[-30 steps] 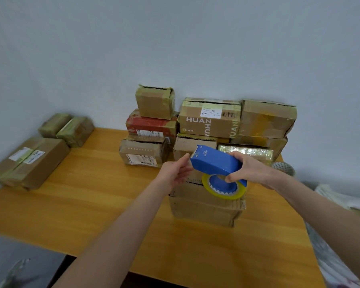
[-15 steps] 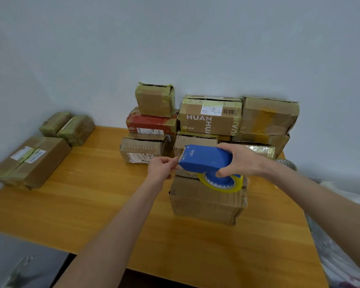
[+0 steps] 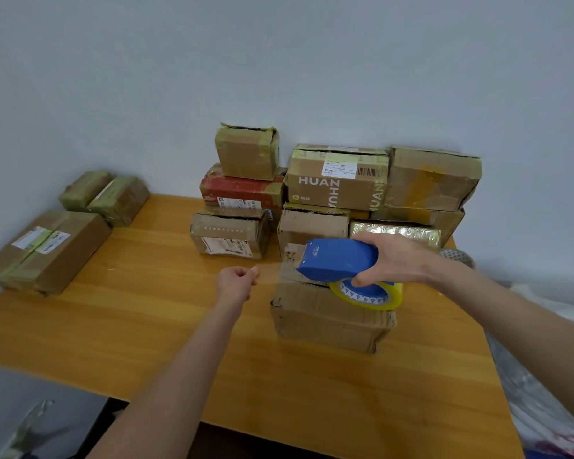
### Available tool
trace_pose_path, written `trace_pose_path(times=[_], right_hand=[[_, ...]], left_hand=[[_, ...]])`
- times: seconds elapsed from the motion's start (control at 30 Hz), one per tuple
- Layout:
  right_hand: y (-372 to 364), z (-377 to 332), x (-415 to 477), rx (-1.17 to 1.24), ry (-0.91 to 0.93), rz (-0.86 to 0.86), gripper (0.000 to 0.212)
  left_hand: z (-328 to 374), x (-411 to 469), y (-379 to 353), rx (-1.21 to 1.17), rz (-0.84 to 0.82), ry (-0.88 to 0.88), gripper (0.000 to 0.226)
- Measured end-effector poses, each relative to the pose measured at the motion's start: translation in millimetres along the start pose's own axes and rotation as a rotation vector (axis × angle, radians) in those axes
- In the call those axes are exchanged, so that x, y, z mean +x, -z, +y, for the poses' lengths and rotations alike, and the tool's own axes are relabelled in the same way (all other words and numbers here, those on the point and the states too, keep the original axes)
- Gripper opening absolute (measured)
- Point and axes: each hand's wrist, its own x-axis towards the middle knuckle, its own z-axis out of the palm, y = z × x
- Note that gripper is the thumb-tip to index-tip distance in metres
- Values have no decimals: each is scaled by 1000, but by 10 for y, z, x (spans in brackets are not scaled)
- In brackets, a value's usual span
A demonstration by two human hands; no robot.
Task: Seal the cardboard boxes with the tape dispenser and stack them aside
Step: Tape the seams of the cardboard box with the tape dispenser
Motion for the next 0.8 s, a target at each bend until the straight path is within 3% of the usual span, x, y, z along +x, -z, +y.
trace_pose_path(times=[0.17, 0.3, 0.4, 0.47, 0.53, 0.6, 0.7, 0.8], right_hand=[[-44, -10, 18, -3, 0, -8, 51], [-71, -19, 47, -7, -2, 6, 51], [-78, -17, 56, 10, -16, 18, 50], [-82, -14, 54, 23, -22, 33, 49], [-85, -20, 55, 37, -24, 39, 51], [-79, -32, 55, 37, -28, 45, 53], [-60, -69, 40, 21, -44, 65, 61], [-72, -105, 40, -85, -48, 59, 69]], left_hand=[[-120, -21, -187, 124, -21, -10, 27], [-152, -82, -305, 268, -136, -75, 21], [-57, -98, -282, 395, -207, -78, 52], [19, -127, -207, 474, -75, -251, 54], [63, -240, -138, 475, 32, -603, 40], [54, -383, -144, 599, -54, -892, 42], [-16, -552, -266, 965, -292, -919, 80], [-70, -546, -317, 1152, -343, -869, 96]])
